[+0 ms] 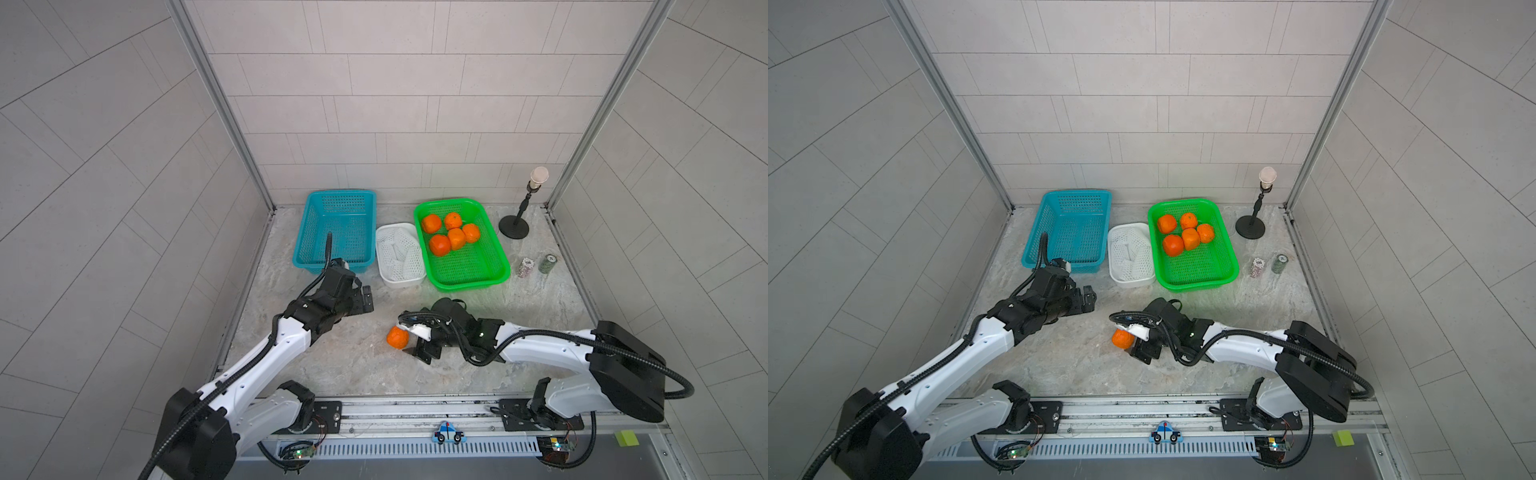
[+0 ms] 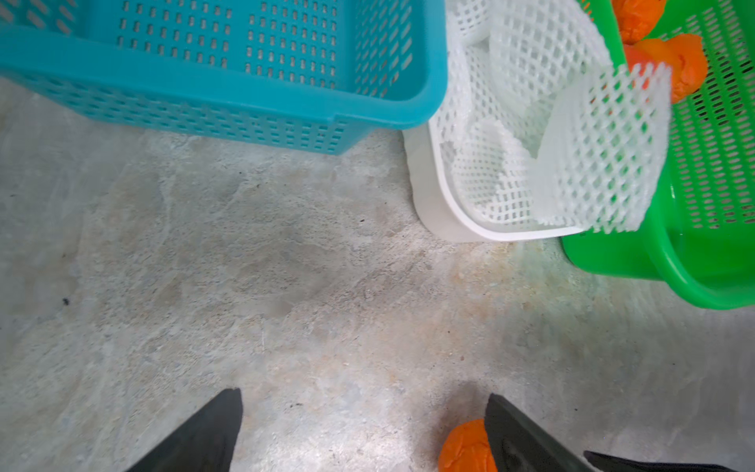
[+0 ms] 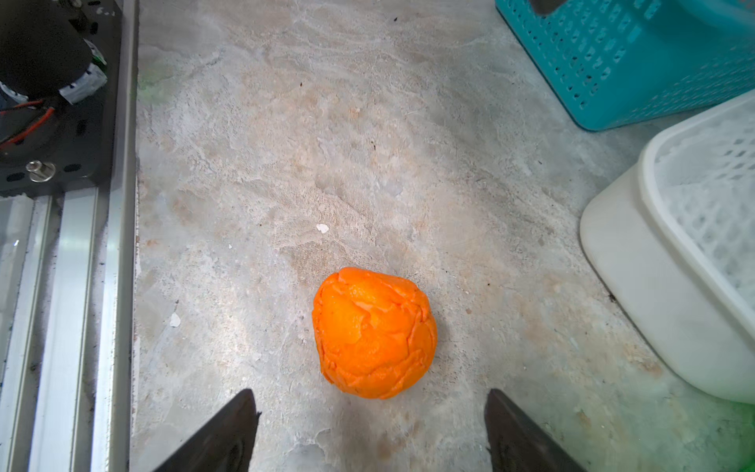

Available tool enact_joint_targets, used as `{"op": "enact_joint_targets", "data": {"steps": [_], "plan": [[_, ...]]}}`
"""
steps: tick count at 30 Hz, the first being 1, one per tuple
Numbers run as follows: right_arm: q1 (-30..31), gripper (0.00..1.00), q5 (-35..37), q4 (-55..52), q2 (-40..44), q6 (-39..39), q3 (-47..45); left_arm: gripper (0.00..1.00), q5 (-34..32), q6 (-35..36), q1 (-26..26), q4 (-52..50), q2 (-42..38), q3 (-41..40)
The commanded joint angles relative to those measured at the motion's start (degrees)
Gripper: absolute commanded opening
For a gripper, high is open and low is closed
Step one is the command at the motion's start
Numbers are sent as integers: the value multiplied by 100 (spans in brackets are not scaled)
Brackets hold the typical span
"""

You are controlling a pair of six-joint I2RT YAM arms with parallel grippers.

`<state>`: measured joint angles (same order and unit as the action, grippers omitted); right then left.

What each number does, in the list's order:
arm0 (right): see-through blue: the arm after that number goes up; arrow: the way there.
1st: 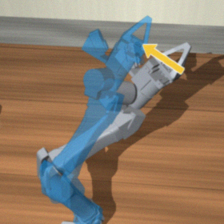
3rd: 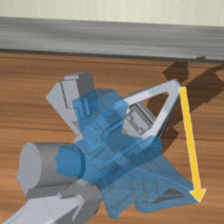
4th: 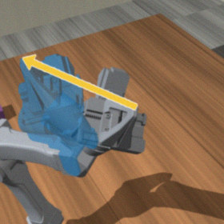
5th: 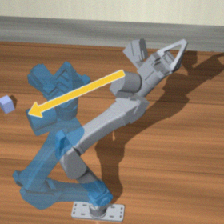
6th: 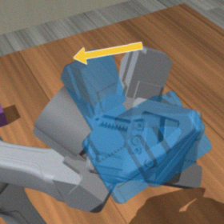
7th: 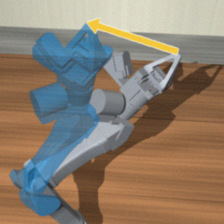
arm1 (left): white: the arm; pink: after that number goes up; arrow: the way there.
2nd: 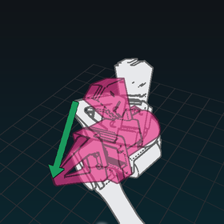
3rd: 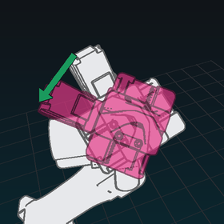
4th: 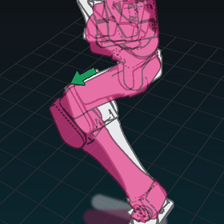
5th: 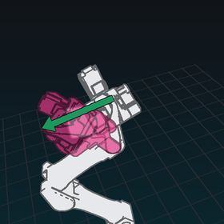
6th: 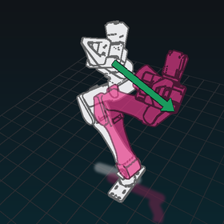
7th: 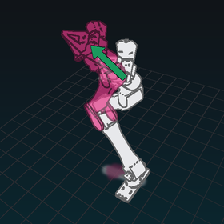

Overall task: Remove foam nets from oranges
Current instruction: Pick up the orange from the center of the board.

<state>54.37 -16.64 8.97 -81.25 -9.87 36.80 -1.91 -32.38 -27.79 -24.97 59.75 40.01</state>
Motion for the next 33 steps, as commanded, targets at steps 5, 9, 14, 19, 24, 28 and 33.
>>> {"op": "enact_joint_targets", "data": {"steps": [5,9,14,19,24,28,33], "plan": [[22,89,-6,342,-468,-41,296,100,-913,-541,-25,-919,-138,-138],[21,89,-32,401,-686,-15,404,100,-1076,-884,-25,-1289,-17,-100],[30,90,-45,483,-927,16,510,100,-1372,-946,-27,-1801,354,294],[72,92,-58,621,-1182,29,579,100,-1472,-668,-33,-2701,1122,1120],[118,92,-67,715,-1466,29,694,100,-1202,-716,-42,-2446,1229,981],[129,92,-67,792,-1668,3,783,100,-975,-715,-38,-2040,868,667],[140,85,-133,913,-1900,9,866,100,-1094,-880,-16,-1777,470,289]]}}
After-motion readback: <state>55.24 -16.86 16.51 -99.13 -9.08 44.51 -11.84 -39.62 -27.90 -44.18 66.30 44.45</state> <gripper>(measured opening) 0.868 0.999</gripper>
